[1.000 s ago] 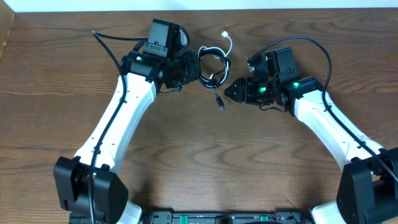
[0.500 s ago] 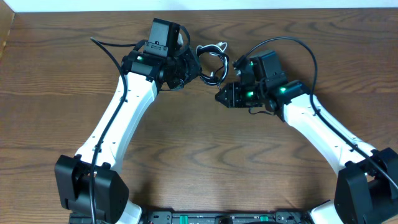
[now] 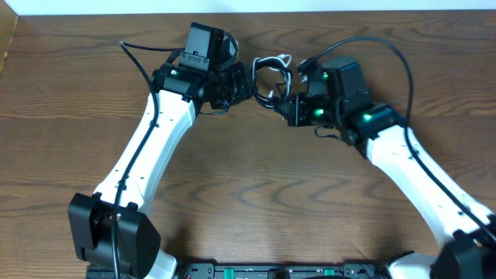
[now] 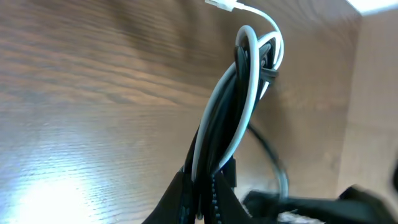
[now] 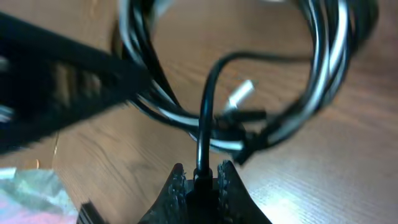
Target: Untangle cables
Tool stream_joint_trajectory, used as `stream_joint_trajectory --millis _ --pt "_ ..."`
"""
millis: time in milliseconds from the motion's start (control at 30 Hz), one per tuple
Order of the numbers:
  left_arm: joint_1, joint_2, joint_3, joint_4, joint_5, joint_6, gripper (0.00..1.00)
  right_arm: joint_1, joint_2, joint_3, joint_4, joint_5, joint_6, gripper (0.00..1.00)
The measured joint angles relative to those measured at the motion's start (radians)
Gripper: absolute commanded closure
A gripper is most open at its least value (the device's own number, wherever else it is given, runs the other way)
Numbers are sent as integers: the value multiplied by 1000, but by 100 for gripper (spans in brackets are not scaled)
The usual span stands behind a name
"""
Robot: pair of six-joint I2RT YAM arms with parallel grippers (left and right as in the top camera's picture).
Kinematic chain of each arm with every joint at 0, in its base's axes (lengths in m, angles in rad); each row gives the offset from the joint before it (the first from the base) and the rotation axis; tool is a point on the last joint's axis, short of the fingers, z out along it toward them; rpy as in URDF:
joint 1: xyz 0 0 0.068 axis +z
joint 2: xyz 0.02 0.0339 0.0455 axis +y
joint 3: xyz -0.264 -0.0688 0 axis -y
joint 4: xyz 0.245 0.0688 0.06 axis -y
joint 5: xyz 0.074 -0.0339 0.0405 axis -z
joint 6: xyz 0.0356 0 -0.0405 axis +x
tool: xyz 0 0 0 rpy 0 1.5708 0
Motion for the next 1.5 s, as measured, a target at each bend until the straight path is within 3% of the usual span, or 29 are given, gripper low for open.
stream_joint_trajectory --millis 67,367,400,500,533,900,1100,1300,1500 --pt "0 0 0 0 88 96 93 -10 -21 0 8 28 11 99" --pt "0 0 0 -1 357 178 93 -13 -15 0 19 178 45 98" --pt "0 0 0 -2 373 179 93 -13 -9 0 23 200 51 89" --pt "0 0 0 -1 444 180 93 -13 4 0 37 233 66 39" --pt "0 0 0 -2 458 180 93 -14 5 0 41 243 72 35" --pt "0 0 0 -4 457 179 93 -16 -18 0 38 219 74 38" --pt "0 0 0 -3 446 177 93 -51 -50 1 -89 204 77 39" --pt "3 0 0 33 533 206 92 -139 -50 0 -39 -59 -51 38" --pt "32 0 0 114 659 191 92 -158 -50 0 -38 -191 -115 40"
